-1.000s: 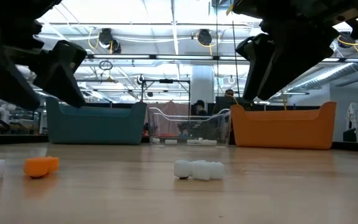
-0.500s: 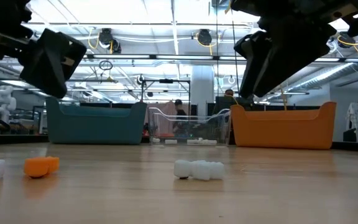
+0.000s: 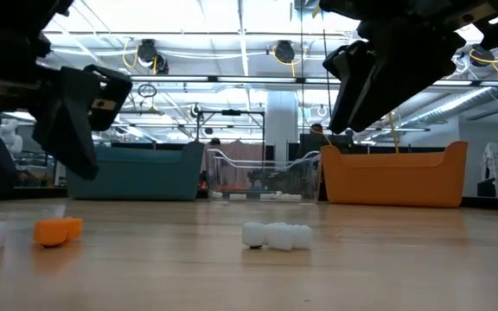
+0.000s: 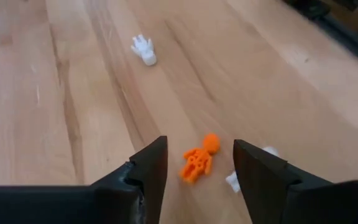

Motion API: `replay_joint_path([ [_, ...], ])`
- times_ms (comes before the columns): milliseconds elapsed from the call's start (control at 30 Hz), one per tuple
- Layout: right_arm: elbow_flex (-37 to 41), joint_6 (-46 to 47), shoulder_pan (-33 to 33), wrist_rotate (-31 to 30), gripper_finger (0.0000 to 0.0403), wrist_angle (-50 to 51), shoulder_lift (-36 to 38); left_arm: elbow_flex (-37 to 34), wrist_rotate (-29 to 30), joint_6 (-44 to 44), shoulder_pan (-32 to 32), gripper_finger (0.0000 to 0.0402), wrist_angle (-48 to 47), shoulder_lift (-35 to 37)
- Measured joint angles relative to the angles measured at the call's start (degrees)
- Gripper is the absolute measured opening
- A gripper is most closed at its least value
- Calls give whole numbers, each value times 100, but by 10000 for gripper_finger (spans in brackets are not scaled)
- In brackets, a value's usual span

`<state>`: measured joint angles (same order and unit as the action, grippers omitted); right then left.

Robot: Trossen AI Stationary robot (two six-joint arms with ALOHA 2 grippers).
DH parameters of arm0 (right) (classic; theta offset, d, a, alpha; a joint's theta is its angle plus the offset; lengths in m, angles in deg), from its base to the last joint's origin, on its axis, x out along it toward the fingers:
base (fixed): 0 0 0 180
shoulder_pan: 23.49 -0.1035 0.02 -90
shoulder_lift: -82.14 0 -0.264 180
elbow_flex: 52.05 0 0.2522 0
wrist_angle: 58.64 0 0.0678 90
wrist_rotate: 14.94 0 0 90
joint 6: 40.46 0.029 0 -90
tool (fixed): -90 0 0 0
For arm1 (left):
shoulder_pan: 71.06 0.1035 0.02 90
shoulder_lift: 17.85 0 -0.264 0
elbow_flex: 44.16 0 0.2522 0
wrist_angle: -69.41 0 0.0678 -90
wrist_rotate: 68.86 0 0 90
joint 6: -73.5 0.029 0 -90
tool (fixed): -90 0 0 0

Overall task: Sort Halloween decoration
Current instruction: Put the orange skeleton toy into the orange bin

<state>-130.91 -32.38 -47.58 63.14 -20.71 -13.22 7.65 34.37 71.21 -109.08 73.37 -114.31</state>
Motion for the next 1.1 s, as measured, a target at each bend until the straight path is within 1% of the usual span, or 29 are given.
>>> replay_joint_path([
  [133,0,0,2,0,132,-20,1,4,6,125,72,164,-35,-159],
  [333,0,0,2,-2,132,-40,-1,4,-102,165,238,150,-52,-257],
  [567,0,0,2,-2,132,-84,1,4,-668,258,409,131,-172,-257],
  [800,0,-24,2,-4,132,-87,0,12,-767,419,551,113,-80,-455],
  [933,0,-42,4,-4,132,-170,-1,19,-786,539,600,87,-8,-519],
  [1100,0,-172,4,-4,132,-304,0,5,-773,889,608,32,274,-549],
])
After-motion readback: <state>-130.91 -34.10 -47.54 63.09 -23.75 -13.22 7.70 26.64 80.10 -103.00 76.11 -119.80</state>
